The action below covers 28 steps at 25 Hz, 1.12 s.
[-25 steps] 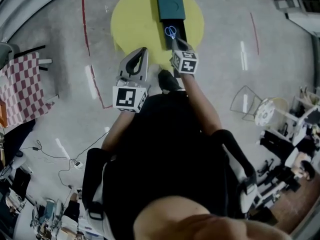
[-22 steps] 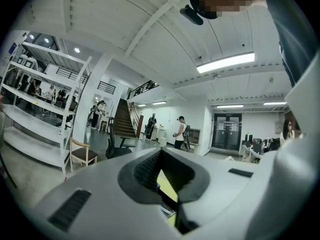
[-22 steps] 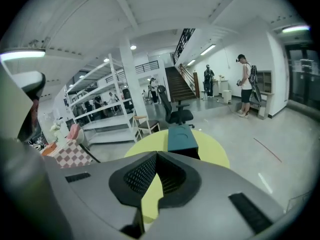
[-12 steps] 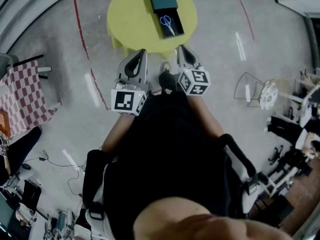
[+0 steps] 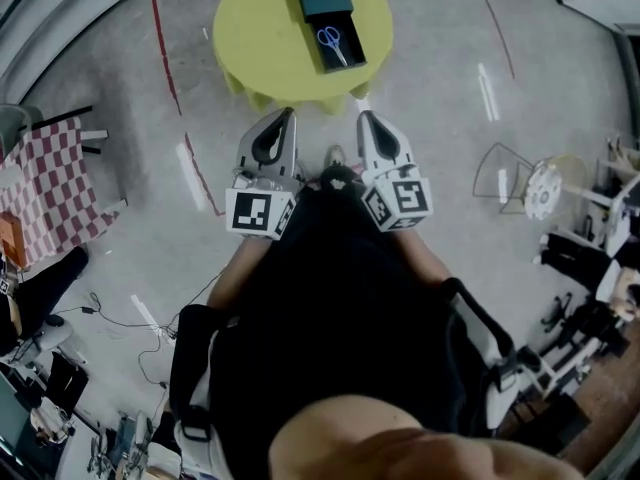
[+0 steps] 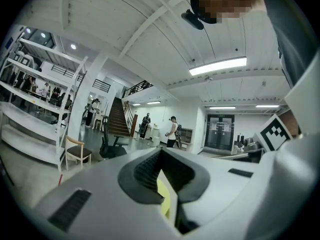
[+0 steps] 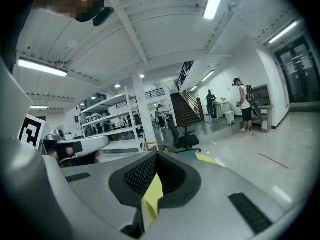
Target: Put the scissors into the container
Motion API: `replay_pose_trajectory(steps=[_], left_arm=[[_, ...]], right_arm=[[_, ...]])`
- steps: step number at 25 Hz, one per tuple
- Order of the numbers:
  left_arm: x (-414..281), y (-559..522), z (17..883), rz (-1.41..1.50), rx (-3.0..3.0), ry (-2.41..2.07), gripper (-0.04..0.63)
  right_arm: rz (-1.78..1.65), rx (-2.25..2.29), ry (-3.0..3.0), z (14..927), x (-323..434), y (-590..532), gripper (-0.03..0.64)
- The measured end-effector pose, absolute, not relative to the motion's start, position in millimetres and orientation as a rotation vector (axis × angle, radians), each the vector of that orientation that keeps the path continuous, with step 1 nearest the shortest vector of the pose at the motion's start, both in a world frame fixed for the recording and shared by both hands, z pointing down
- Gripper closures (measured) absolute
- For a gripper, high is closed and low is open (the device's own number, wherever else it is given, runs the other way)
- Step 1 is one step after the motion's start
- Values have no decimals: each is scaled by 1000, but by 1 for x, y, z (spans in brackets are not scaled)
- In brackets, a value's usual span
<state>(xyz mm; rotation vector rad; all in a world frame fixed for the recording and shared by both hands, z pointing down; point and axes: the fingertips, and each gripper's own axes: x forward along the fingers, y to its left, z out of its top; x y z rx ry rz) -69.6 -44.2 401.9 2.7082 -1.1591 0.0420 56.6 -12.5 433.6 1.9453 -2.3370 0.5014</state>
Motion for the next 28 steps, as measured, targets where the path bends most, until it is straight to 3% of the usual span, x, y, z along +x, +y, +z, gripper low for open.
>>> replay_pose_trajectory(steps=[28], left_arm=[[-8,-31,407,79,2711,-1155,603]], right_arm=[[512,1891,-2371,440,104,-2,618]])
